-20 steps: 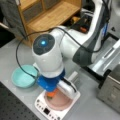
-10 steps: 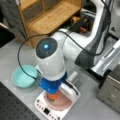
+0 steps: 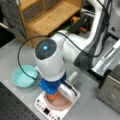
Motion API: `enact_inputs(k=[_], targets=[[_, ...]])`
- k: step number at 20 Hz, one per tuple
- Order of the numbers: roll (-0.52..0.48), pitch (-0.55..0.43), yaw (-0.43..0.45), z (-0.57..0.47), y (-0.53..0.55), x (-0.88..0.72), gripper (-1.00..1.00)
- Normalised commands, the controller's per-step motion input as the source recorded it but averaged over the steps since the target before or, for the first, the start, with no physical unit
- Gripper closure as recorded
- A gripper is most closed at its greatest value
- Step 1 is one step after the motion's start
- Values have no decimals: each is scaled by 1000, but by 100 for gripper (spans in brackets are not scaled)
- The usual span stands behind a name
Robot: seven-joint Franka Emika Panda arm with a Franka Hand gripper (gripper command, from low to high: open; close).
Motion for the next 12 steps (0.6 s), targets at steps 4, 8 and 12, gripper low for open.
enact_inputs(k=[4,8,12], targets=[[-78,-121,-52,-93,4,-149,100],[-65,-125,-58,-107,18,-161,-100],[-56,-138,-72,-125,43,-150,-100]])
